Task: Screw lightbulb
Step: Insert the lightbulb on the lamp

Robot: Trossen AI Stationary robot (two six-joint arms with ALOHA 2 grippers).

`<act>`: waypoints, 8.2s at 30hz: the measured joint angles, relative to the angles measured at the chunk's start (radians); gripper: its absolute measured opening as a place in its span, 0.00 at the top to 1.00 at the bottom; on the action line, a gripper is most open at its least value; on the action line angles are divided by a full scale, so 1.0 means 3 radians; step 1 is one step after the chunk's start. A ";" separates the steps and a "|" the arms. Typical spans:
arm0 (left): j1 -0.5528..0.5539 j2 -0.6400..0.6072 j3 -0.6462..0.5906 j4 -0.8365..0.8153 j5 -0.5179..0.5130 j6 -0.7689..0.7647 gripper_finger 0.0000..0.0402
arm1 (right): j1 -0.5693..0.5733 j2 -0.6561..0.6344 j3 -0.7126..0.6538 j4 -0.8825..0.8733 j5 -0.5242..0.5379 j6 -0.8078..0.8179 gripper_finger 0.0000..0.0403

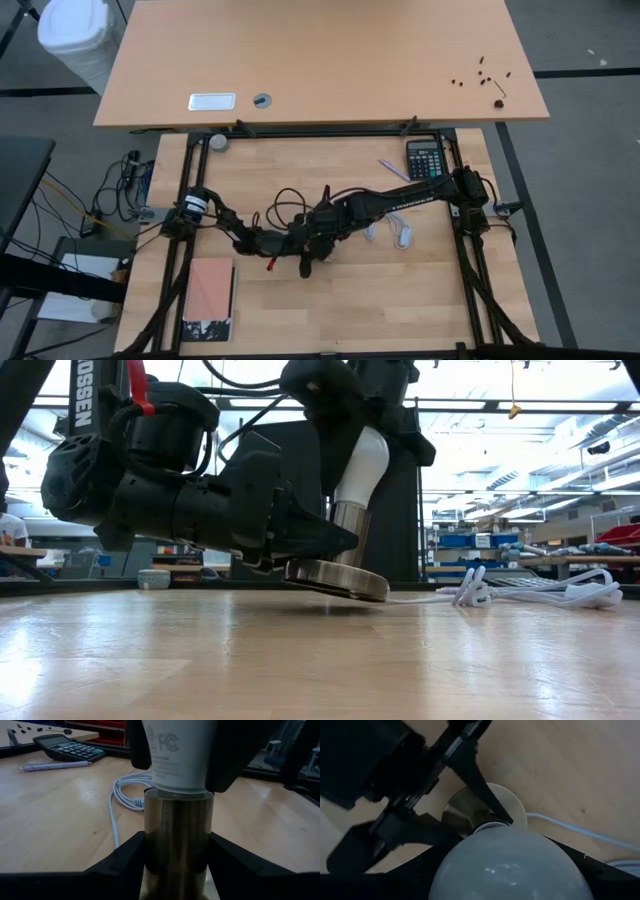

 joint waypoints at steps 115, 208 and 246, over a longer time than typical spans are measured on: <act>-0.0022 -0.0003 0.0004 -0.0244 -0.0262 0.0099 0.52 | -0.0655 -0.0765 0.0001 0.0234 -0.1145 -0.1751 0.18; -0.0022 -0.0003 0.0001 -0.0218 -0.0272 0.0238 0.52 | -0.0164 0.0161 0.0265 -0.0293 -0.0446 -0.4403 0.01; -0.0022 -0.0001 0.0001 -0.0219 -0.0271 0.0237 0.52 | -0.0218 0.0161 0.0169 -0.0075 -0.0448 -0.4660 0.08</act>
